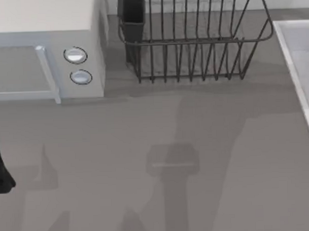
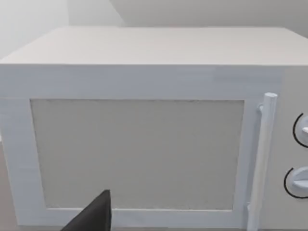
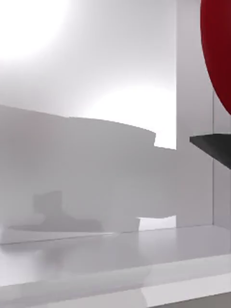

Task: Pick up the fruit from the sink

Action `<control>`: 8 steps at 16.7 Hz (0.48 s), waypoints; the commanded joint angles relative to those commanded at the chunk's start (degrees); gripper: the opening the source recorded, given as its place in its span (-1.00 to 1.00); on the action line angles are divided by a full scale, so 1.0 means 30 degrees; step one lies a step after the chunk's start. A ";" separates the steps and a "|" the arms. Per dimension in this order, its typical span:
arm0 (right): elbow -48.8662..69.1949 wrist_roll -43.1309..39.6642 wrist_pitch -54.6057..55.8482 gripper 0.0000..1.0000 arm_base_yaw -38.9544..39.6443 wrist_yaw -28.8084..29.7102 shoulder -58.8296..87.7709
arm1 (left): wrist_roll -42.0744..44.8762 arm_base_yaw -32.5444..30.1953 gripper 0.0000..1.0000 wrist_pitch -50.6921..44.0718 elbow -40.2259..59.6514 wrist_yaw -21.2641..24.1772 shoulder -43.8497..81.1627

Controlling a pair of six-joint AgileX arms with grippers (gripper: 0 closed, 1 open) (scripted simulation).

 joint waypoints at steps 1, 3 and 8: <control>0.0943 -0.0005 -0.1161 -1.00 -0.0002 -0.0003 -0.0276 | 0.0000 0.0000 1.00 0.0000 0.0000 0.0000 0.0000; 0.2464 -0.0008 -0.2890 -1.00 0.0000 -0.0007 -0.0777 | 0.0000 0.0000 1.00 0.0000 0.0000 0.0000 0.0000; 0.3500 -0.0007 -0.3967 -1.00 0.0006 -0.0010 -0.1175 | 0.0000 0.0000 1.00 0.0000 0.0000 0.0000 0.0000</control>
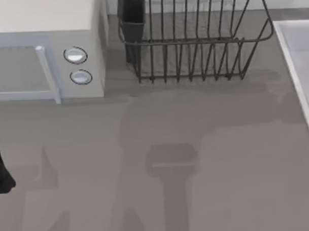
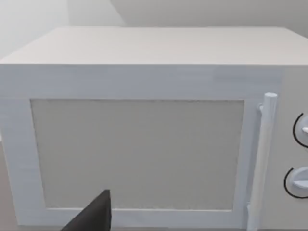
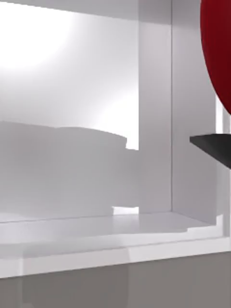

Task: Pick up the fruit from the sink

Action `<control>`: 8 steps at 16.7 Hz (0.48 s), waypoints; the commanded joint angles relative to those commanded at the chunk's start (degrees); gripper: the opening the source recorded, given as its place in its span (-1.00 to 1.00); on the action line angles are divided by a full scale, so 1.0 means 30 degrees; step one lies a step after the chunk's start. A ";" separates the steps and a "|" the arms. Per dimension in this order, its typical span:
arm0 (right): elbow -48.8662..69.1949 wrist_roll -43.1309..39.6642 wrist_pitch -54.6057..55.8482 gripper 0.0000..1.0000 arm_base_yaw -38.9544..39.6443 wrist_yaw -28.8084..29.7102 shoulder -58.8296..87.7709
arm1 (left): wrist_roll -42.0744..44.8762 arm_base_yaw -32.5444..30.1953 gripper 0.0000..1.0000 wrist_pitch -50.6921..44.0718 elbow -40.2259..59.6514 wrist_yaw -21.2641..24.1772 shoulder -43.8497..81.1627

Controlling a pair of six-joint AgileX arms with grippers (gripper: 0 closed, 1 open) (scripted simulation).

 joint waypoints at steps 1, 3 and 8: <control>0.0000 0.0000 0.0000 -1.00 0.0000 0.0000 0.0000 | 0.0000 0.0000 1.00 0.0000 0.0000 0.0000 0.0000; -0.0079 0.0084 0.0059 -1.00 0.0106 -0.0009 0.0000 | 0.0000 0.0000 1.00 0.0000 0.0000 0.0000 0.0000; -0.2818 0.3100 0.0940 -1.00 0.3154 0.0053 -0.1539 | 0.0000 0.0000 1.00 0.0000 0.0000 0.0000 0.0000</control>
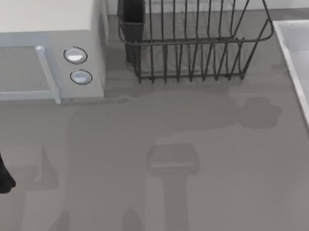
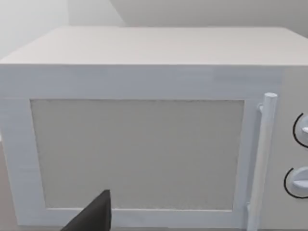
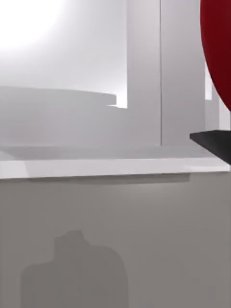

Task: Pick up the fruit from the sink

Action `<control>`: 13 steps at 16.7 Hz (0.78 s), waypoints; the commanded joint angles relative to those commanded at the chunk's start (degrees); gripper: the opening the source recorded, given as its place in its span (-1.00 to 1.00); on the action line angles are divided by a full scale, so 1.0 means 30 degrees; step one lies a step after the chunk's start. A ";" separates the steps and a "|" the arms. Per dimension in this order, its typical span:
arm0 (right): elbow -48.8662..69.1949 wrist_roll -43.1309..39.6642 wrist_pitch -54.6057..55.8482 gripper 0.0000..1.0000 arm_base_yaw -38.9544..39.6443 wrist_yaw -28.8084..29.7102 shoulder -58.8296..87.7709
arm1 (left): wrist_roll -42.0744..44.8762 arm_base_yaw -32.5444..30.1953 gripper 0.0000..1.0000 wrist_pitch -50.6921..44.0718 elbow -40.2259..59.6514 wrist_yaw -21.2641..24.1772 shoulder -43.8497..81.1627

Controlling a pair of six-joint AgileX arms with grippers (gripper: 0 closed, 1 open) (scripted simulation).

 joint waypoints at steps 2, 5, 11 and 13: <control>-0.1707 0.2073 0.0534 -1.00 0.2135 0.0038 -0.0937 | 0.0000 0.0000 1.00 0.0000 0.0000 0.0000 0.0000; -0.4236 0.4964 0.1310 -1.00 0.5065 0.0093 -0.2289 | 0.0000 0.0000 1.00 0.0000 0.0000 0.0000 0.0000; -0.5512 0.6257 0.1758 -1.00 0.6359 0.0126 -0.3074 | 0.0000 0.0000 1.00 0.0000 0.0000 0.0000 0.0000; -0.5524 0.6271 0.1767 -1.00 0.6294 0.0083 -0.2981 | 0.0000 0.0000 1.00 0.0000 0.0000 0.0000 0.0000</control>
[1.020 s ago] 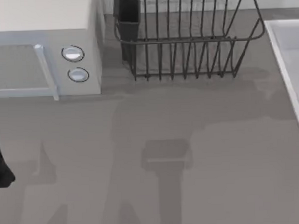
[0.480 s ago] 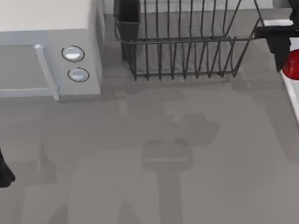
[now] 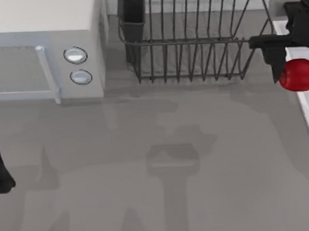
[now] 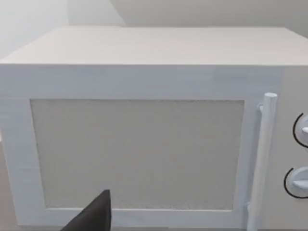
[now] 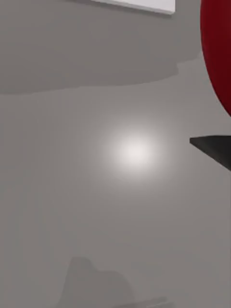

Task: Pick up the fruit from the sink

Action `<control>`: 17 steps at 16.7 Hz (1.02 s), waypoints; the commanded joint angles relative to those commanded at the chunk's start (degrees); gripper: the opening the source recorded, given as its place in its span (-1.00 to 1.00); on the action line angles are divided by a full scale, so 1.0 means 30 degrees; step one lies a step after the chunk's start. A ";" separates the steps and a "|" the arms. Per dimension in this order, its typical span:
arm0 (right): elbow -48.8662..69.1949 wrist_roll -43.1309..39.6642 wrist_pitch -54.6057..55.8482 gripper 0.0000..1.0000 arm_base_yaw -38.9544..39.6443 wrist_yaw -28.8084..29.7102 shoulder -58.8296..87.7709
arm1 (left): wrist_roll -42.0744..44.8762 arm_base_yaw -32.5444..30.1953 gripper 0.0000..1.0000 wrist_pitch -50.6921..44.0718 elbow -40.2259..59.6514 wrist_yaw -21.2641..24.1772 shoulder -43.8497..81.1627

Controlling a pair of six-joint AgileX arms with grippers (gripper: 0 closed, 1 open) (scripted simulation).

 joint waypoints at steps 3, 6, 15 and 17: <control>-0.1316 0.0009 0.1339 -1.00 0.0022 0.0009 0.0104 | 0.0000 0.0000 1.00 0.0000 0.0000 0.0000 0.0000; -0.3722 0.0027 0.4204 -1.00 0.0062 0.0024 0.0311 | 0.0000 0.0000 1.00 0.0000 0.0000 0.0000 0.0000; -0.7216 0.0067 0.8017 -1.00 0.0134 0.0048 0.0705 | 0.0000 0.0000 1.00 0.0000 0.0000 0.0000 0.0000; -0.7216 0.0067 0.8017 -0.70 0.0134 0.0048 0.0705 | 0.0000 0.0000 1.00 0.0000 0.0000 0.0000 0.0000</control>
